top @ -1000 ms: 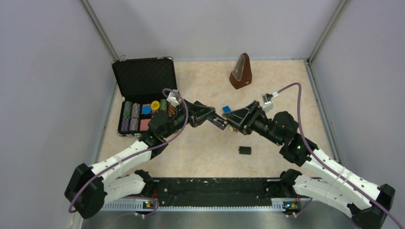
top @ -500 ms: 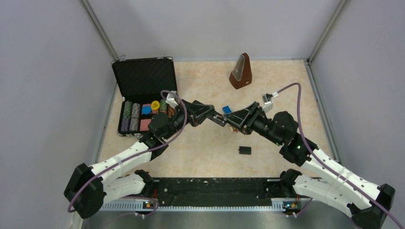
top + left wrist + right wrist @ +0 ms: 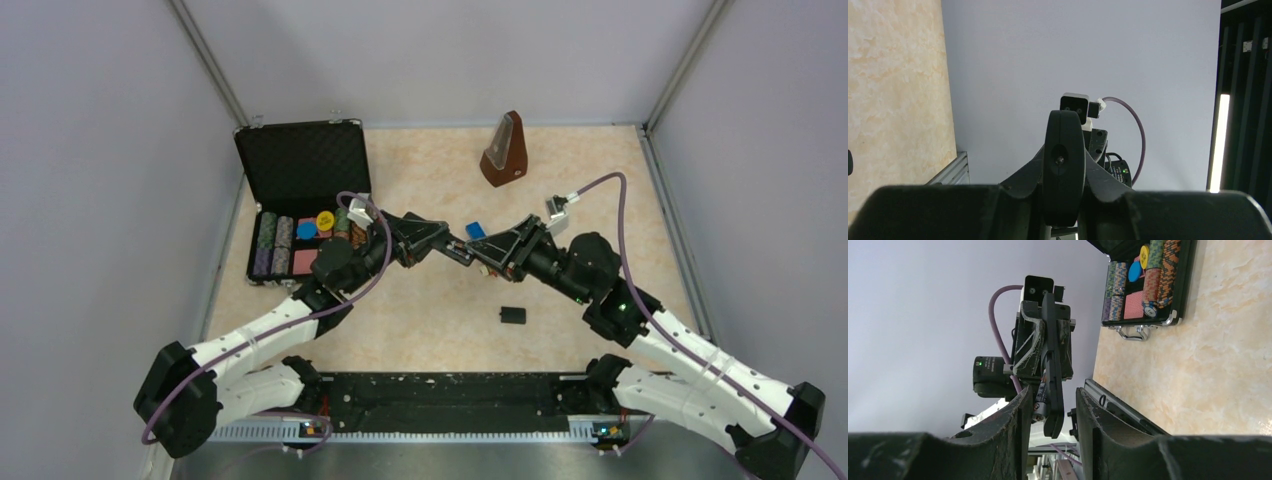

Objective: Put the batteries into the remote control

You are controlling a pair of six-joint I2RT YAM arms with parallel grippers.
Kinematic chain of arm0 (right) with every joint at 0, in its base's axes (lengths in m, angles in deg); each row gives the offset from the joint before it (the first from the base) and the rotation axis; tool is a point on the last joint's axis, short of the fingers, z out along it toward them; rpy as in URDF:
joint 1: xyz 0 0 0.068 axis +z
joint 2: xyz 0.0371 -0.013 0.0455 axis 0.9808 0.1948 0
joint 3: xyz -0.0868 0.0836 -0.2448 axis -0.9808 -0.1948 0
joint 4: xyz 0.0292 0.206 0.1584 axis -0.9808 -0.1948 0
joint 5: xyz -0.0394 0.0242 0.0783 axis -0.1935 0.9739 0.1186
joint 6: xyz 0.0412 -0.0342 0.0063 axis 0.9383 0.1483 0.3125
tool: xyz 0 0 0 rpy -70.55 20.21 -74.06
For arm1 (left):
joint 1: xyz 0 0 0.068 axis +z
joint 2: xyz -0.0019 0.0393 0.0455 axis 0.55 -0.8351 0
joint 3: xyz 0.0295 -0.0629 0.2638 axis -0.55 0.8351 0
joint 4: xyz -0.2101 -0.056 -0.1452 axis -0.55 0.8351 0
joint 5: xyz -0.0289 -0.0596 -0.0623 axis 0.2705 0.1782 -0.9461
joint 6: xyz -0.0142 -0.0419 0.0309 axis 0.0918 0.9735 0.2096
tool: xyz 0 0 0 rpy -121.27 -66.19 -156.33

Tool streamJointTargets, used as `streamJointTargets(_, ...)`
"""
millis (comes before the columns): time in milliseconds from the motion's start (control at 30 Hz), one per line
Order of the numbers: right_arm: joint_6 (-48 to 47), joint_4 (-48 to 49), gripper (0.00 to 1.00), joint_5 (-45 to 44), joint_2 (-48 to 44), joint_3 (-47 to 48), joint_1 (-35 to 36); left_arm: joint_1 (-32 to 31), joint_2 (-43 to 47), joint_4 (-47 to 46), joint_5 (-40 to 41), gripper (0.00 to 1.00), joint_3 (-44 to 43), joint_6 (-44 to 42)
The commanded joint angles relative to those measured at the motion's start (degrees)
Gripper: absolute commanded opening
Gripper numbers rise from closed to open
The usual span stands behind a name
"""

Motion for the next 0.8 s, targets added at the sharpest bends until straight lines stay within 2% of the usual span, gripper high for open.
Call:
streamJointTargets(0,-0.5,1.0,0.36,-0.1,0.5,-0.8,-0.5,-0.5,0.5,-6.1,0.5,0.00,-0.2,1.8)
streamJointTargets(433,-1.4,0.9,0.27,0.8,3.5,-1.5,-0.6,-0.8,-2.4,-12.9,-1.1,0.00,0.5,4.9)
streamJointTargets(567,-1.5,0.4,0.26,0.6,3.3,-1.5,-0.6,-0.8,-2.3,-12.2,-1.4,0.00,0.4,3.6)
streamJointTargets(667,-1.6,0.2,0.30,0.4,2.6,-1.1,-0.5,-0.8,-1.5,-9.1,-2.1,0.00,-0.4,0.5)
streamJointTargets(767,-1.8,-1.9,0.47,0.4,1.6,0.1,-0.5,-0.8,0.0,-3.1,-3.0,0.00,-1.8,-4.7)
